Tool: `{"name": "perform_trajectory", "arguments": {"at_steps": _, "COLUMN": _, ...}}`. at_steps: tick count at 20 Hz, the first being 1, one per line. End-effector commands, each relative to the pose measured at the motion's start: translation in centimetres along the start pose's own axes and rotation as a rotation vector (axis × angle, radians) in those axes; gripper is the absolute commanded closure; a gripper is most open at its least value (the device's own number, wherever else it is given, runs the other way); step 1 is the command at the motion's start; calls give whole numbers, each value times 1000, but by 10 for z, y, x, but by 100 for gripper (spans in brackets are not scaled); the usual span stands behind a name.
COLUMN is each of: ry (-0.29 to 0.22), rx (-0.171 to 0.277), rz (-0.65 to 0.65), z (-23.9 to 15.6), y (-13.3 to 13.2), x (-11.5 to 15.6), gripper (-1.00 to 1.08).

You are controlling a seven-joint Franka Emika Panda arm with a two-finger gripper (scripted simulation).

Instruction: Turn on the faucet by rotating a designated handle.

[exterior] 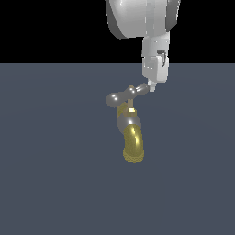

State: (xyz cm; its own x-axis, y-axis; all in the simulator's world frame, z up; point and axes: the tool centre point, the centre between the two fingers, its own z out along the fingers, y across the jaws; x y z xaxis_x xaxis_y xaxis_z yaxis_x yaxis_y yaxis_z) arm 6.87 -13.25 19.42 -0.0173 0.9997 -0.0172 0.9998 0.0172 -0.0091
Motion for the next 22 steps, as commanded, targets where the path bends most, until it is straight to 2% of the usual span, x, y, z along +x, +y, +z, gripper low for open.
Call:
{"name": "perform_trajectory", "arguments": {"at_steps": 1, "ry": 0, "rx": 0, "rz": -1, "z": 0, "y": 0, "x": 1, "gripper": 108}}
{"name": "perform_trajectory", "arguments": {"at_steps": 15, "ry": 16, "rx": -9, "rz": -50, "z": -5, "y": 19, "x": 122, "gripper": 108}}
{"name": "perform_trajectory", "arguments": {"at_steps": 16, "ry": 16, "rx": -9, "rz": -50, "z": -5, "y": 19, "x": 122, "gripper": 108}}
{"name": "perform_trajectory", "arguments": {"at_steps": 17, "ry": -15, "rx": -6, "rz": 34, "z": -1, "y": 12, "x": 54, "gripper": 108}}
{"name": "perform_trajectory", "arguments": {"at_steps": 22, "ry": -10, "rx": -6, "rz": 19, "z": -2, "y": 4, "x": 78, "gripper": 108}}
